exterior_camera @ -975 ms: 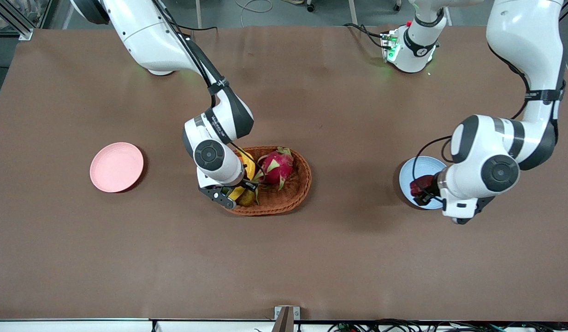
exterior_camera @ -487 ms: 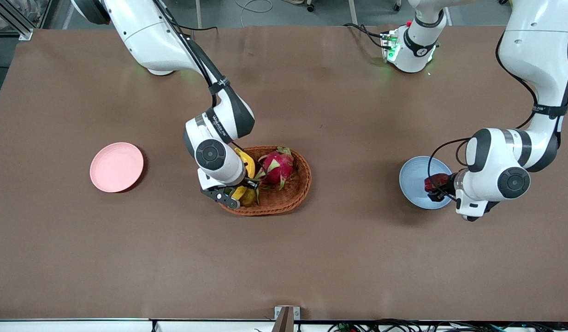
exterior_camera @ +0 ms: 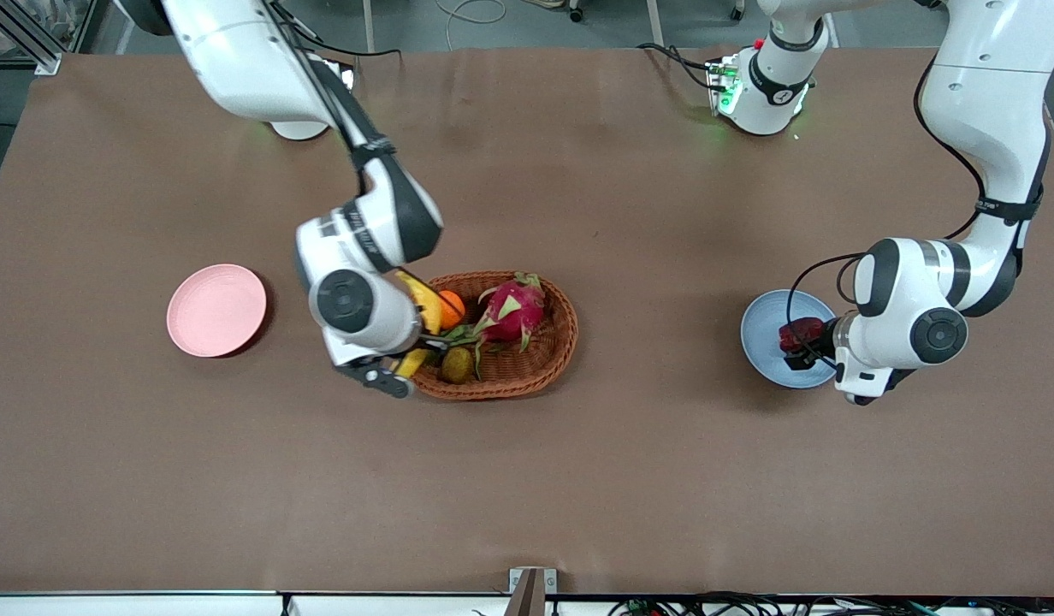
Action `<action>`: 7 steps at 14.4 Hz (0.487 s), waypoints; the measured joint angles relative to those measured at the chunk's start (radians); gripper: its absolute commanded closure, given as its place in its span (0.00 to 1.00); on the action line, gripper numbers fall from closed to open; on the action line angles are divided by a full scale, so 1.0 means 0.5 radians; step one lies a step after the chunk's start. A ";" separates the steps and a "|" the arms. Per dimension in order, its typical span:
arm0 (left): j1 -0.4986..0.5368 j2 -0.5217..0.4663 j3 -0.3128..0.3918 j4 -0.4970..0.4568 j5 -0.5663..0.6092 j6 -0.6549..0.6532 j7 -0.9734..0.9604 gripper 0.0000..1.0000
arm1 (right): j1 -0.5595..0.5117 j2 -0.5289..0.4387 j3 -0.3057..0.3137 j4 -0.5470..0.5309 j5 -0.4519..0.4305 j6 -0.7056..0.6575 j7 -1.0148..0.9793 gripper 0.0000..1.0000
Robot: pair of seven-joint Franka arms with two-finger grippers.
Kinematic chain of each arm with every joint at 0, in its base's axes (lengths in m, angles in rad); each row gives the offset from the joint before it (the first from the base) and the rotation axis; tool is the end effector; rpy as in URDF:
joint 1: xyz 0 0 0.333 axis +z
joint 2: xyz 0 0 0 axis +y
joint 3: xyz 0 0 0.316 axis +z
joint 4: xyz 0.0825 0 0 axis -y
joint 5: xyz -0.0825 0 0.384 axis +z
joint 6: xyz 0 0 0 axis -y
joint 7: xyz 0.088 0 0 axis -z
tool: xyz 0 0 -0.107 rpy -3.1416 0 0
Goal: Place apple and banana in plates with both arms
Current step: 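Carry the apple to the blue plate while the right gripper lifts the banana, then release the apple on the blue plate while the right gripper lowers the banana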
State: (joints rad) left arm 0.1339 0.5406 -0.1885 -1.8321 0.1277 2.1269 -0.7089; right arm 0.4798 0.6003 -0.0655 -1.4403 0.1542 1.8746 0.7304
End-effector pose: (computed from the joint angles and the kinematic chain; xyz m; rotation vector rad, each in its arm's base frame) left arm 0.6197 -0.0225 0.2228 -2.9056 -0.8812 0.3298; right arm 0.6290 0.2978 0.3279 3.0740 -0.5690 -0.3056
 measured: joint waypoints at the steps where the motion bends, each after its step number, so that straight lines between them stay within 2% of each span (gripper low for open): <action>1: -0.001 -0.027 -0.006 0.029 0.000 -0.002 0.000 0.00 | -0.097 -0.062 -0.004 0.000 0.000 -0.094 -0.145 0.81; 3: -0.002 -0.133 -0.030 0.116 0.000 -0.065 0.003 0.00 | -0.306 -0.194 -0.010 -0.051 0.000 -0.202 -0.437 0.81; 7: -0.008 -0.433 -0.106 0.376 0.001 -0.407 0.117 0.00 | -0.699 -0.389 -0.015 -0.353 -0.001 -0.214 -1.073 0.79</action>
State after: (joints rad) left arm 0.1301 0.3240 -0.2417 -1.6440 0.1281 1.9234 -0.6504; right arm 0.1302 0.4058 -0.0732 -1.6169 0.1535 1.7677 0.1937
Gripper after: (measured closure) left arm 0.000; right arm 0.617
